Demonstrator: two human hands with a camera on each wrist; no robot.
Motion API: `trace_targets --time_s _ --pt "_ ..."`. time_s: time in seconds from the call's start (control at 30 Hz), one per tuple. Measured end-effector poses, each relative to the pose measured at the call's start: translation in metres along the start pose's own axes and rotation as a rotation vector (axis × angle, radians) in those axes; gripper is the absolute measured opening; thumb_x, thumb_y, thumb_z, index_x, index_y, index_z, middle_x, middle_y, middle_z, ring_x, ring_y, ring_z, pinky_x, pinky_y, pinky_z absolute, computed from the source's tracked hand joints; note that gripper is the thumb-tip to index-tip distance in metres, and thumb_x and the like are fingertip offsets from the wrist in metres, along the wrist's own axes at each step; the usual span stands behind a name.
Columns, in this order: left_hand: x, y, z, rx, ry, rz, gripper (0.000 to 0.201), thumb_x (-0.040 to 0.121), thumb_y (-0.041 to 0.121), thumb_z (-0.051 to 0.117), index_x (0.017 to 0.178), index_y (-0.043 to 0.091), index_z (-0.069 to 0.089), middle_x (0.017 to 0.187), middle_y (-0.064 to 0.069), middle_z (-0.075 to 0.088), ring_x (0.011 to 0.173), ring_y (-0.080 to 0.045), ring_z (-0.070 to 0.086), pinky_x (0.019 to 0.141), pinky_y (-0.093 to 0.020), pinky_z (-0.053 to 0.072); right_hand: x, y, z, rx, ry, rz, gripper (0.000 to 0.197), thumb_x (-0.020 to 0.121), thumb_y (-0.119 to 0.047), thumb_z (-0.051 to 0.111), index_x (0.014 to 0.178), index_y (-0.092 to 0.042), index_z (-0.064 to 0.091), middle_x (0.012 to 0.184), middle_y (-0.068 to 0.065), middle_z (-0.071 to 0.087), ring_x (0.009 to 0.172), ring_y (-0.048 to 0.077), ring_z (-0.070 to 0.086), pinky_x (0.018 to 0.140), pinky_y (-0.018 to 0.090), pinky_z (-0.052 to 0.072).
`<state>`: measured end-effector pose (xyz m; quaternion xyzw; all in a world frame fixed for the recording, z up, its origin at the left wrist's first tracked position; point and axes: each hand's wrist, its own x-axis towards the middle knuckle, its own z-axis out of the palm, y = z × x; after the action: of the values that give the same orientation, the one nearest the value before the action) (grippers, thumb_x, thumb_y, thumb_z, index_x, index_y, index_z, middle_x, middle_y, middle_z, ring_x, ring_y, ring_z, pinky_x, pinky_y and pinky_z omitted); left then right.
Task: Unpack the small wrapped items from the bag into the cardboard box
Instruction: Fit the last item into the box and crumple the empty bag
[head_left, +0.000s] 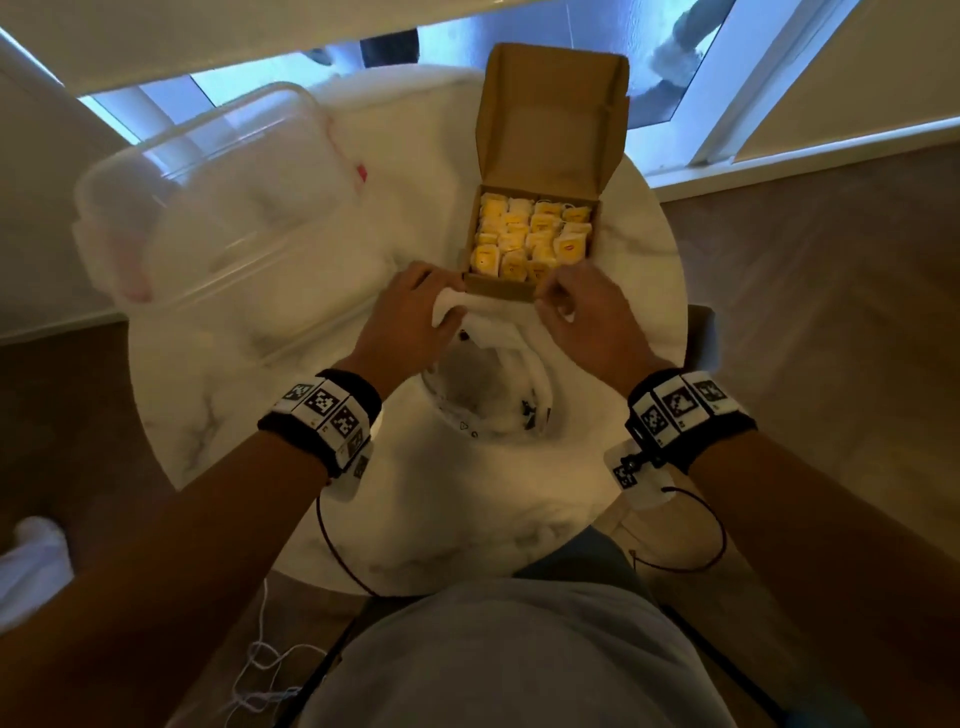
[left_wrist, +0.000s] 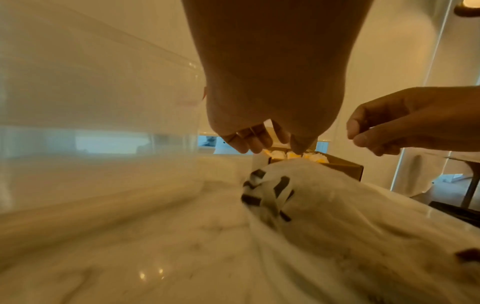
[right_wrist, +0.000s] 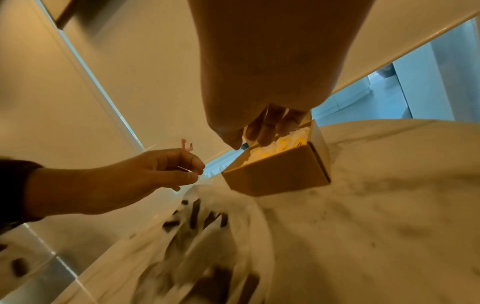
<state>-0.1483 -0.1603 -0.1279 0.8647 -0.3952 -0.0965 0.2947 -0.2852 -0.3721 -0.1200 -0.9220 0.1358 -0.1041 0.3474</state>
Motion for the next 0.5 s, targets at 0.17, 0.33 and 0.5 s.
trace_targets --time_s 0.17,0.33,0.5 --pt "-0.02 -0.026 0.003 0.083 -0.216 -0.284 0.065 0.092 0.059 0.056 0.147 0.029 0.04 0.146 -0.006 0.047 0.131 -0.034 0.043 0.108 -0.05 0.039 -0.058 -0.018 0.026 -0.015 -0.206 0.212 0.061 0.081 -0.062 0.069 0.129 -0.031 0.05 0.126 -0.001 0.044 0.115 0.022 0.05 0.094 0.042 0.05" --pt "-0.03 -0.036 0.014 0.061 -0.322 -0.316 0.061 0.092 0.067 0.045 0.14 0.03 0.047 0.135 -0.003 0.059 0.124 -0.029 0.053 0.104 -0.05 0.043 -0.097 -0.022 0.043 -0.043 -0.365 0.228 0.102 0.067 -0.055 0.084 0.149 -0.039 0.026 0.141 0.0 0.025 0.121 0.034 0.046 0.097 0.046 0.05" --pt "-0.045 -0.027 0.016 -0.073 -0.329 -0.16 0.036 0.102 0.035 0.05 0.129 0.015 0.06 0.11 -0.01 0.06 0.102 -0.027 0.059 0.09 -0.036 0.048 -0.101 -0.037 0.052 0.079 -0.276 0.302 0.081 0.08 -0.034 0.082 0.146 -0.023 0.036 0.131 0.007 0.045 0.108 0.024 0.054 0.081 0.023 0.04"
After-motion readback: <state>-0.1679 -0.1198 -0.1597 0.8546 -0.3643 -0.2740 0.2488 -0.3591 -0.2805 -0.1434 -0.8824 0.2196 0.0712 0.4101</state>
